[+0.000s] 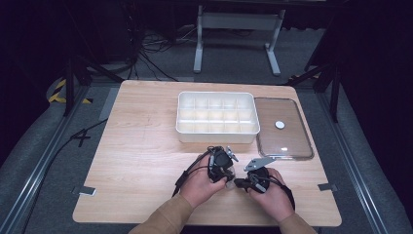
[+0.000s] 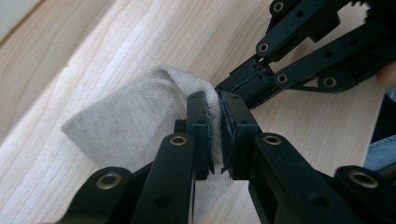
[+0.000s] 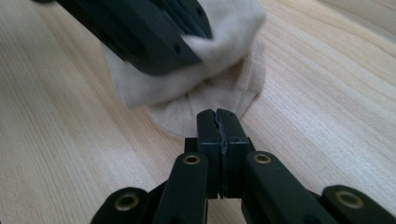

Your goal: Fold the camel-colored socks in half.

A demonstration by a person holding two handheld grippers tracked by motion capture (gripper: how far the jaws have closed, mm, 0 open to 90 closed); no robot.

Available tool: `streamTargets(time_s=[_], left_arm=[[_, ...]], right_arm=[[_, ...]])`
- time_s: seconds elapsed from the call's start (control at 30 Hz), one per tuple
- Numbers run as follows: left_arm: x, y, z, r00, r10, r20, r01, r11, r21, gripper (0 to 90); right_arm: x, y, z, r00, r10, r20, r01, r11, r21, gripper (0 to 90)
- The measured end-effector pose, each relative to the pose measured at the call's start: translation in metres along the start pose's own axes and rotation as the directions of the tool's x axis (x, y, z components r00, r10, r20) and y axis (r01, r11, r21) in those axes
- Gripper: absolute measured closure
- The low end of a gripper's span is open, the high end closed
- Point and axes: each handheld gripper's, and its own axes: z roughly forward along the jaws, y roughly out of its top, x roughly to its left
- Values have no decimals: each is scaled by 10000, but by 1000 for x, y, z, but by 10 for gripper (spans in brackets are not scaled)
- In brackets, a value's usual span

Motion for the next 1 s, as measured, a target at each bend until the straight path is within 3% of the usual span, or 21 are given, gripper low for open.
streamTargets(time_s=[0.03, 0.13, 0.17, 0.27, 0.33, 0.47, 0.57, 0.7, 0.87, 1.0], left_arm=[[-1, 0, 3, 9999, 1, -125, 1, 9999, 153, 829], [4, -5, 9, 9999, -146, 41, 145, 9998, 170, 823], [6, -6, 8, 9991, -361, 233, 361, 9993, -11, 788], [7, -7, 3, 9992, -284, 277, 286, 9996, -67, 667], [8, -8, -3, 9992, -311, 242, 316, 9992, -235, 637], [14, -13, -23, 9979, -505, 408, 544, 9934, -1010, 614], [18, -18, -40, 9981, -580, 210, 602, 9900, -1278, 612], [30, -32, -45, 9959, -886, -167, 869, 9928, -827, 711], [40, -46, -33, 9921, -1245, -131, 1243, 9921, -182, 783], [41, -51, -27, 9928, -1193, -124, 1195, 9928, 127, 816]], right_arm=[[0, 0, 0, 10000, 0, 0, 0, 10000, 0, 900], [0, 0, 0, 10000, -5, -45, 6, 10000, 44, 900], [0, -1, -1, 10000, -8, -70, 8, 10000, 57, 899], [-1, -1, -2, 10000, 2, -62, -1, 10000, 56, 898], [-1, 0, -5, 10000, 5, -87, -5, 10000, -6, 896], [-1, 3, -14, 10000, 52, -67, -53, 9999, -155, 886], [-1, 6, -23, 10000, 48, -32, -49, 9994, -341, 884], [1, 12, -31, 10000, -47, -48, 44, 9976, -687, 885], [9, 21, -34, 9990, -250, -362, 207, 9933, -1139, 885], [20, 28, -25, 9964, -537, -663, 406, 9819, -1852, 834]])
